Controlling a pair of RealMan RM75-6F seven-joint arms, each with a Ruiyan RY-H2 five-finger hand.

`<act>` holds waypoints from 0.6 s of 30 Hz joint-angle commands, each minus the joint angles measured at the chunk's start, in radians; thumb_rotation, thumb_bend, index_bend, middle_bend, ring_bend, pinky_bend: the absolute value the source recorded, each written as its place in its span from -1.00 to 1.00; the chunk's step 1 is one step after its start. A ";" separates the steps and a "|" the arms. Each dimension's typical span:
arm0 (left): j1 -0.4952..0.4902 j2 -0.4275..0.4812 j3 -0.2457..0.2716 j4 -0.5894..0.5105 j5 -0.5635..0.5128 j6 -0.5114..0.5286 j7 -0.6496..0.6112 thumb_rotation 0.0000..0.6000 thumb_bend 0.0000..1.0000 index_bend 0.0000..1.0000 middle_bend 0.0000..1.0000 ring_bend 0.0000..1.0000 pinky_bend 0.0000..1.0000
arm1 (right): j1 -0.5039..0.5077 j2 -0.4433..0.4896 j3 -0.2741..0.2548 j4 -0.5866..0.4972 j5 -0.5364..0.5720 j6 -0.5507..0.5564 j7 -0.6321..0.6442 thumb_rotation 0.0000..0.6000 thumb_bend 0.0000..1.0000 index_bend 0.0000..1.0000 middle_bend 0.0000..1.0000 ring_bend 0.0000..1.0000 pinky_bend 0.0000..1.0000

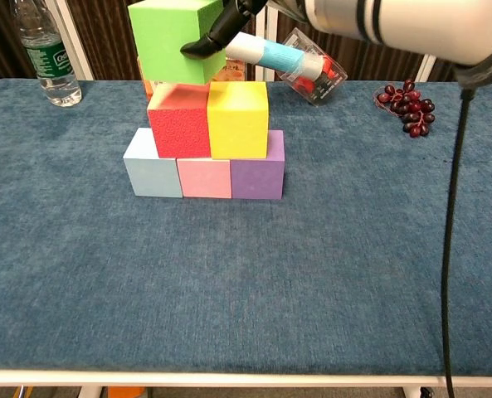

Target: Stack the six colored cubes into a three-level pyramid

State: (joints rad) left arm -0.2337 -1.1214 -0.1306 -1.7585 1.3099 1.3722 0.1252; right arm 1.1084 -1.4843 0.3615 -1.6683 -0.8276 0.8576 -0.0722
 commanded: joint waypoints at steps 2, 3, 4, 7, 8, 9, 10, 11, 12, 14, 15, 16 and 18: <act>0.001 0.001 -0.001 -0.002 -0.001 0.001 0.001 1.00 -1.00 -0.71 -0.79 -0.91 -0.87 | -0.042 0.105 0.001 0.040 -0.225 -0.184 0.188 1.00 -0.32 -0.82 -0.43 -1.00 -1.00; 0.001 0.001 -0.001 -0.003 -0.002 0.002 0.002 1.00 -1.00 -0.71 -0.79 -0.91 -0.87 | -0.048 0.115 0.000 0.059 -0.276 -0.202 0.225 1.00 -0.34 -0.82 -0.44 -1.00 -1.00; 0.002 0.001 -0.001 -0.004 -0.003 0.003 0.003 1.00 -1.00 -0.71 -0.79 -0.91 -0.87 | -0.052 0.120 -0.002 0.074 -0.314 -0.210 0.250 1.00 -0.35 -0.82 -0.44 -1.00 -1.00; 0.002 0.000 -0.003 -0.007 -0.007 0.002 0.008 1.00 -1.00 -0.71 -0.79 -0.91 -0.87 | -0.059 0.129 -0.006 0.118 -0.427 -0.222 0.347 1.00 -0.35 -0.82 -0.44 -1.00 -1.00; 0.000 0.000 -0.003 -0.009 -0.009 0.001 0.010 1.00 -1.00 -0.71 -0.79 -0.91 -0.87 | -0.058 0.129 -0.010 0.138 -0.467 -0.221 0.380 1.00 -0.35 -0.82 -0.44 -1.00 -1.00; -0.001 0.000 -0.004 -0.010 -0.009 0.000 0.012 1.00 -1.00 -0.71 -0.79 -0.91 -0.87 | -0.057 0.127 -0.013 0.155 -0.491 -0.218 0.402 1.00 -0.35 -0.82 -0.44 -1.00 -1.00; -0.002 0.000 -0.004 -0.011 -0.010 -0.002 0.014 1.00 -1.00 -0.71 -0.79 -0.91 -0.87 | -0.055 0.123 -0.016 0.172 -0.513 -0.214 0.422 1.00 -0.35 -0.82 -0.44 -1.00 -1.00; -0.003 0.000 -0.005 -0.012 -0.012 -0.003 0.017 1.00 -1.00 -0.71 -0.79 -0.91 -0.87 | -0.052 0.118 -0.020 0.187 -0.533 -0.210 0.441 1.00 -0.35 -0.82 -0.44 -1.00 -1.00; -0.004 0.000 -0.005 -0.013 -0.013 -0.005 0.020 1.00 -1.00 -0.71 -0.79 -0.91 -0.87 | -0.049 0.111 -0.024 0.204 -0.555 -0.204 0.470 1.00 -0.36 -0.82 -0.44 -1.00 -1.00; -0.006 -0.001 -0.006 -0.015 -0.015 -0.006 0.023 1.00 -1.00 -0.71 -0.79 -0.91 -0.87 | -0.044 0.099 -0.035 0.232 -0.585 -0.194 0.501 1.00 -0.38 -0.82 -0.44 -1.00 -1.00; -0.007 -0.002 -0.007 -0.015 -0.017 -0.008 0.026 1.00 -1.00 -0.71 -0.79 -0.91 -0.87 | -0.041 0.089 -0.043 0.253 -0.603 -0.184 0.514 1.00 -0.38 -0.82 -0.44 -1.00 -1.00; -0.007 -0.002 -0.007 -0.015 -0.018 -0.008 0.027 1.00 -1.00 -0.71 -0.79 -0.91 -0.87 | -0.039 0.080 -0.048 0.267 -0.614 -0.176 0.523 1.00 -0.38 -0.82 -0.44 -1.00 -1.00; -0.008 -0.002 -0.007 -0.016 -0.020 -0.010 0.029 1.00 -1.00 -0.71 -0.79 -0.91 -0.87 | -0.035 0.065 -0.062 0.293 -0.634 -0.164 0.551 1.00 -0.38 -0.82 -0.44 -1.00 -1.00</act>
State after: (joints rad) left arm -0.2416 -1.1231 -0.1378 -1.7742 1.2897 1.3623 0.1538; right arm 1.0683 -1.4047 0.3137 -1.3938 -1.4433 0.6808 0.4591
